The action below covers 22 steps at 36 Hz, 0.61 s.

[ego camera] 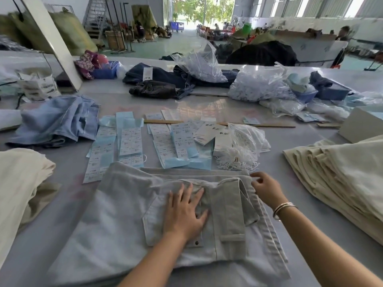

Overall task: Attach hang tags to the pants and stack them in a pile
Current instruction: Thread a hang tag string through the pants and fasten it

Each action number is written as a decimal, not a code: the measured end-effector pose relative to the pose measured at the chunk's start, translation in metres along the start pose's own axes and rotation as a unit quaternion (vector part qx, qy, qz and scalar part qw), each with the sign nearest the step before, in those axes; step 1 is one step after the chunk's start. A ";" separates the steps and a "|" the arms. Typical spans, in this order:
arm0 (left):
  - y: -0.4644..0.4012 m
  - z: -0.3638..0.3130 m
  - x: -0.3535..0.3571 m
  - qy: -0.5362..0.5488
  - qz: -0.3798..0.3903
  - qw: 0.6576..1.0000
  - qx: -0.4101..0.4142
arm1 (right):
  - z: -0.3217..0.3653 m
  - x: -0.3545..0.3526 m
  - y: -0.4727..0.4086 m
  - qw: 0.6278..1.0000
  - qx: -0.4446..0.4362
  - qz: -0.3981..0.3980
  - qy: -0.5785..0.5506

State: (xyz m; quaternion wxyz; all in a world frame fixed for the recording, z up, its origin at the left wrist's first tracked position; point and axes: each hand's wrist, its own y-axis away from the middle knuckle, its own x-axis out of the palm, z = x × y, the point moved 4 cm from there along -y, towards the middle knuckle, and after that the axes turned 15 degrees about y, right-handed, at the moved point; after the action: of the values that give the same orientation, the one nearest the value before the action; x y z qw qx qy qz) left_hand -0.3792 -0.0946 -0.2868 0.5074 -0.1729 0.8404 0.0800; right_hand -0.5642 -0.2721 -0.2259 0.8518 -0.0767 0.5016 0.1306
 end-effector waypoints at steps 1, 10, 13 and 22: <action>0.000 0.001 0.000 0.004 -0.004 1.000 -0.002 | 0.010 -0.002 -0.007 0.999 -0.032 -0.017 0.026; 0.004 -0.003 -0.009 0.066 -0.038 0.997 -0.003 | 0.104 0.027 -0.080 0.957 -0.219 -0.036 0.189; 0.006 -0.005 -0.011 0.074 -0.041 0.996 0.001 | 0.127 0.044 -0.105 0.932 -0.237 -0.040 0.271; -0.001 -0.008 -0.016 0.087 -0.048 0.995 0.002 | 0.168 0.097 -0.170 0.901 -0.244 -0.017 0.358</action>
State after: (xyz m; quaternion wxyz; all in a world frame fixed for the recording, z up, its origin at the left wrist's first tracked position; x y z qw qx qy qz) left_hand -0.3791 -0.0944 -0.2689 0.4364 -0.2185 0.8720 0.0382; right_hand -0.3280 -0.3757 -0.2291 0.5718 -0.3322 0.7236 0.1978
